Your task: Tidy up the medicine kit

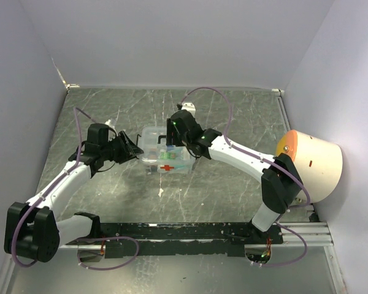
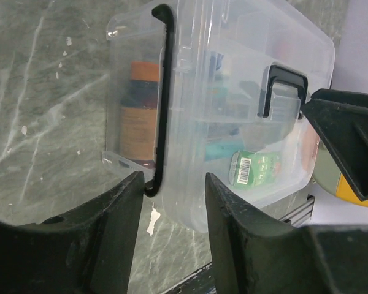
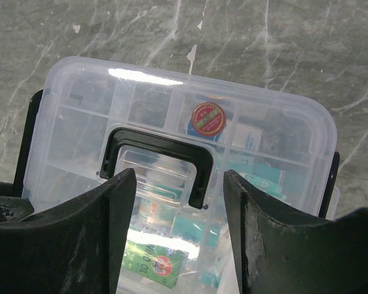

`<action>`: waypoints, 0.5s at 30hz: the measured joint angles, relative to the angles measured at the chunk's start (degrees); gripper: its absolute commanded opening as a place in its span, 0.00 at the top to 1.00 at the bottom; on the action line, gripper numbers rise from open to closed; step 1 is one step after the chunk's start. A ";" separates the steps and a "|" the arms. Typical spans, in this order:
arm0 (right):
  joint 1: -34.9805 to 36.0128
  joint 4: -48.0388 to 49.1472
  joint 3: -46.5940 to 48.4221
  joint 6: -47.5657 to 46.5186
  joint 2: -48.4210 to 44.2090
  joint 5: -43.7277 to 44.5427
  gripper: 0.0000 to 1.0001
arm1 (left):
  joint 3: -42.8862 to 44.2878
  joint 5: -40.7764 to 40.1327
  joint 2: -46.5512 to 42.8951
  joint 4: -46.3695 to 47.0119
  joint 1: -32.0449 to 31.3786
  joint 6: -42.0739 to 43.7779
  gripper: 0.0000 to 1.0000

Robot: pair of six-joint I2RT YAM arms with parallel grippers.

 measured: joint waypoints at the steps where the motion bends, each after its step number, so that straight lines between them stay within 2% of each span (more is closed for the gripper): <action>1: 0.04 0.07 0.00 -0.07 0.00 0.02 0.42 | 0.11 -0.72 0.37 -0.61 -0.11 0.28 0.48; 5: 0.11 0.20 0.00 -0.17 0.02 0.04 0.42 | 1.53 -1.73 1.20 -1.88 -0.33 1.16 0.49; 15: 0.15 0.37 0.00 -0.13 0.13 0.15 0.43 | 2.27 -2.29 1.40 -2.25 -1.27 2.08 0.60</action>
